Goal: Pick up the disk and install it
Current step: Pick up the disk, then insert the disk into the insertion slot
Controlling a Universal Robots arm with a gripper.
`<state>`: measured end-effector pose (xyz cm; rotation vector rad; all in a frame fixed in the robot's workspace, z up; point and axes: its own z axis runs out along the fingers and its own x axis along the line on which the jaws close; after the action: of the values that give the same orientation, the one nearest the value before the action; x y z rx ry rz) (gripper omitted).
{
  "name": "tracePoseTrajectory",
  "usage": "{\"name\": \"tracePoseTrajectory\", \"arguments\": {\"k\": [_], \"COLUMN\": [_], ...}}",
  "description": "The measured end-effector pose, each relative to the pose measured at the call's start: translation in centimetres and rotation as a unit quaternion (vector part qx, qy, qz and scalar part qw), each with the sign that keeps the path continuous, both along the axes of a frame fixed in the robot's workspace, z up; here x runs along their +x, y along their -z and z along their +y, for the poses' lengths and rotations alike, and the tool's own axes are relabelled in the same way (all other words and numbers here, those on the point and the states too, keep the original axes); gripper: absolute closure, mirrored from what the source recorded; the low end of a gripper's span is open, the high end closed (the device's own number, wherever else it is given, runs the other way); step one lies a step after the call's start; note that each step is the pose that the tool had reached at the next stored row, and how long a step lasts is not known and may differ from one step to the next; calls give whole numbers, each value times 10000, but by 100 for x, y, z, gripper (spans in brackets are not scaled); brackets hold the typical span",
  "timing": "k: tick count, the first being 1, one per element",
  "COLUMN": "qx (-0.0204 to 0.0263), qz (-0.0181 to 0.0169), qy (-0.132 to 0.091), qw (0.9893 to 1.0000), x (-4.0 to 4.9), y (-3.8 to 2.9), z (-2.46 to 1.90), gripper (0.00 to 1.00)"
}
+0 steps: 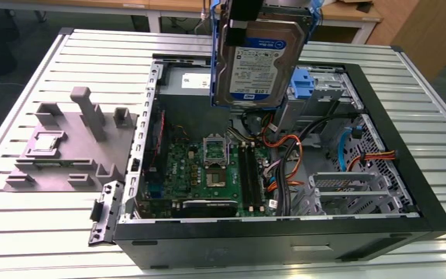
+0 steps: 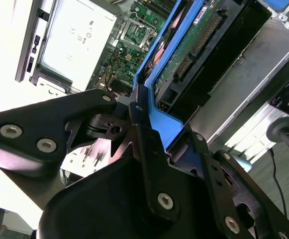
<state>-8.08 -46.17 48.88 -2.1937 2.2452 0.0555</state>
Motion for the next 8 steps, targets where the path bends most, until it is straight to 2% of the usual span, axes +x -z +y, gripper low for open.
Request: {"name": "tracePoseTrajectory", "arguments": {"k": [1, 2, 8], "qx": [0, -1, 0], "qz": [0, 0, 0], "qy": [0, 0, 0], "qw": [10000, 10000, 10000], "x": [-1, -99, -123], "y": [0, -1, 0], "z": [0, 0, 0], "gripper": [63, 63, 63]}}
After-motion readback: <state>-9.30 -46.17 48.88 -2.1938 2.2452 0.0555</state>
